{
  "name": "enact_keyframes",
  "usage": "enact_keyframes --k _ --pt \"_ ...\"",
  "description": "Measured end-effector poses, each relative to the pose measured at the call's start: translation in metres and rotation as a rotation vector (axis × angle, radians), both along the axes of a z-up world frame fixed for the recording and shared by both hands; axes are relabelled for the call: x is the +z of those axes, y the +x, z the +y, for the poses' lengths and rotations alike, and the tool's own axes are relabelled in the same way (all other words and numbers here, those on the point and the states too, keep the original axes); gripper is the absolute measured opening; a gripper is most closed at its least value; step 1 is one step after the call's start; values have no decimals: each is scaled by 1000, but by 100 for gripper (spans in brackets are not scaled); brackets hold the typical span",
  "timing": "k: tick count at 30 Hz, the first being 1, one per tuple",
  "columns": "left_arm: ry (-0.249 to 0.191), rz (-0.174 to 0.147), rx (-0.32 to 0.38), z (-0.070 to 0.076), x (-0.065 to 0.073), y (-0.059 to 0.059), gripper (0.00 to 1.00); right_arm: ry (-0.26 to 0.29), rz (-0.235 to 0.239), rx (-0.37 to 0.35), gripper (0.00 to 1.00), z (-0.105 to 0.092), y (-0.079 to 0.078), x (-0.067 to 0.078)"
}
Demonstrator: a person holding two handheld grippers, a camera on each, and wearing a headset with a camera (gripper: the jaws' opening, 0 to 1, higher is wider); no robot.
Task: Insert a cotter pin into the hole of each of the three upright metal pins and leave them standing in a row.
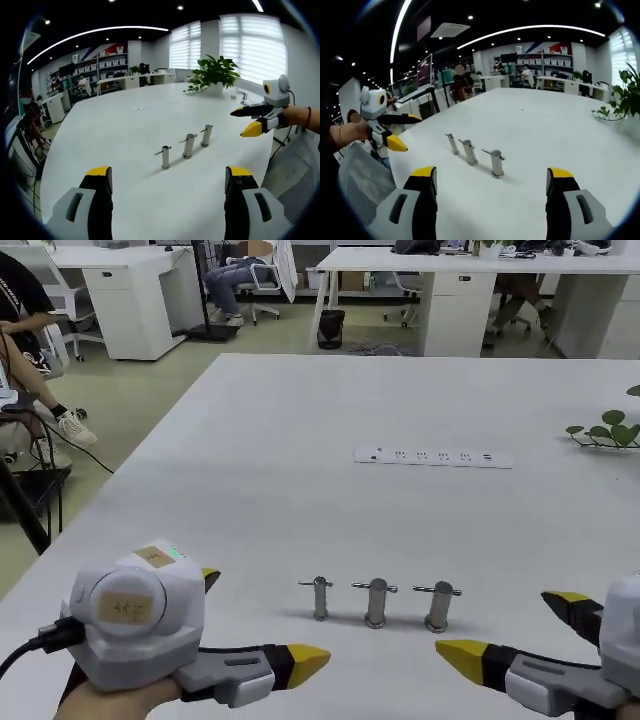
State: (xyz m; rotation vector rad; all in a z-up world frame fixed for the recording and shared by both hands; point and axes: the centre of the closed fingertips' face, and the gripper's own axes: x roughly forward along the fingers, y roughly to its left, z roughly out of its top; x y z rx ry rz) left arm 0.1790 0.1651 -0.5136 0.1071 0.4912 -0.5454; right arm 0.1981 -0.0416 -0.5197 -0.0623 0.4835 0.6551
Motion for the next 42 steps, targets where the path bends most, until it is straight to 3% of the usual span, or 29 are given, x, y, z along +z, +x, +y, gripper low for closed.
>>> enact_keyframes --k 7,11,13,16,19,22,38,42 --pt "-3 -1 24 -4 0 -1 92 -3 1 34 88 4 -4 2" --pt "-15 -22 35 -7 3 2 93 -5 -5 79 88 9 -2 3" --pt "-13 -3 29 -9 0 2 92 0 20 81 88 10 0 0" --pt "15 -29 3 -10 3 4 92 1 11 74 89 10 2 3" --pt "8 -17 -7 -8 3 6 92 5 15 54 88 11 5 6" --pt "-7 -26 -7 -5 5 8 92 10 1 45 89 12 6 11" --pt "-13 -17 4 10 3 8 94 18 27 28 90 10 2 3" --pt "-20 -24 10 12 5 7 94 68 31 15 89 11 0 5"
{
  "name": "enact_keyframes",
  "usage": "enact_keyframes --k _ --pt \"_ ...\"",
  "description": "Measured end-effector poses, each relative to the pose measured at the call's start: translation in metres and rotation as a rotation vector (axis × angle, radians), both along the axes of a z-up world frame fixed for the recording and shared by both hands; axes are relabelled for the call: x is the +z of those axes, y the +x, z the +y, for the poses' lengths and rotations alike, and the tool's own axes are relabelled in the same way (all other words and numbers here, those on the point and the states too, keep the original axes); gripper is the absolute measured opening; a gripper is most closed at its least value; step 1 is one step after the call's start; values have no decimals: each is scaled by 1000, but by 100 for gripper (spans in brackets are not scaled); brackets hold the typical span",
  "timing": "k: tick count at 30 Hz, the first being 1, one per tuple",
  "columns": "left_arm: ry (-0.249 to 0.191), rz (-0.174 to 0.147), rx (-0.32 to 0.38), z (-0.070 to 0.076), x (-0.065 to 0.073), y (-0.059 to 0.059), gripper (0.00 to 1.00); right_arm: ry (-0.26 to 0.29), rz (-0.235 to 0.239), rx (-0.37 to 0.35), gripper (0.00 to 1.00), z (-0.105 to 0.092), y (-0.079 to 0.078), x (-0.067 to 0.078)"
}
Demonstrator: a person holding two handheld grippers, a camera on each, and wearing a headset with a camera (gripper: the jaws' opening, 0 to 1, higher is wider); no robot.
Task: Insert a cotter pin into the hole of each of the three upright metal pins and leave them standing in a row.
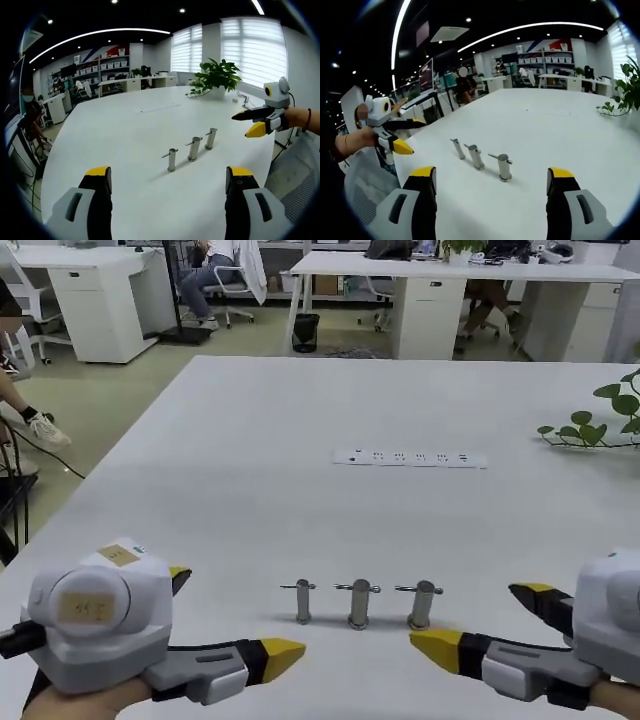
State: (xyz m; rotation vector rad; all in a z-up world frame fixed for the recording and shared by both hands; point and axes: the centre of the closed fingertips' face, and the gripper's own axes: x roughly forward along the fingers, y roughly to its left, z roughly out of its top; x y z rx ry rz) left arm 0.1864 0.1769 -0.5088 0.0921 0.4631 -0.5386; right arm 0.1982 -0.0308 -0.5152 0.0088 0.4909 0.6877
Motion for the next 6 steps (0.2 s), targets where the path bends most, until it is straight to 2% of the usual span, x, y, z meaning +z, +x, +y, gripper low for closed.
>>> enact_keyframes --k 6 --pt "-23 -12 18 2 3 3 94 0 -1 2 89 1 -1 -2"
